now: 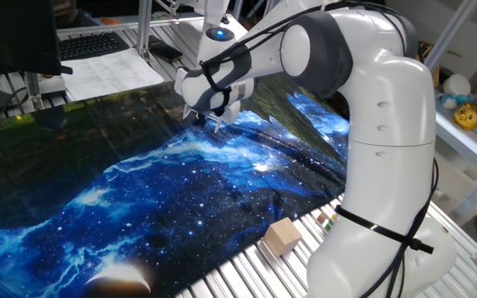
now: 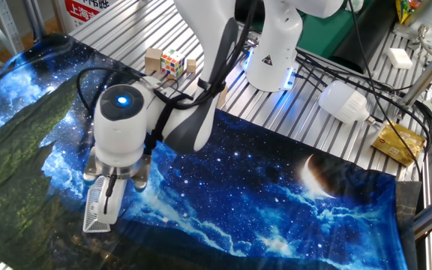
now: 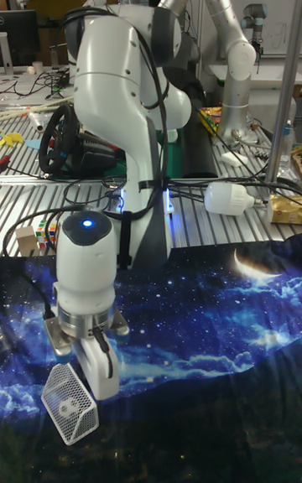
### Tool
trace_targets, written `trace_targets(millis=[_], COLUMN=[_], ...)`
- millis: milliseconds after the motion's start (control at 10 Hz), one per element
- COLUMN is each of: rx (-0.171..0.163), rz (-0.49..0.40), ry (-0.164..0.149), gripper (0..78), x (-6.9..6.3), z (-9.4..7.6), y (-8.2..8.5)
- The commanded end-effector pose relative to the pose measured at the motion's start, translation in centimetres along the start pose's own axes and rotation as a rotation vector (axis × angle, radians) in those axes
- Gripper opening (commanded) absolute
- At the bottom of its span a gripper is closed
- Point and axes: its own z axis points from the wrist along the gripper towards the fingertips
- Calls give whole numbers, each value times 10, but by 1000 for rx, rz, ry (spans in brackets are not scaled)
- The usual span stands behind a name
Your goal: Push the soccer ball into the goal
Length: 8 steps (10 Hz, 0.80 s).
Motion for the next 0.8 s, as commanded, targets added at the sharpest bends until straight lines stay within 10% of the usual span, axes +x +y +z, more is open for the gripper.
trace_targets(millis=[100,800], rx=[-4,-15], rz=[33,-213], ry=[67,114], gripper=[0,0], x=[17,73], z=[-15,-65], y=[4,-1])
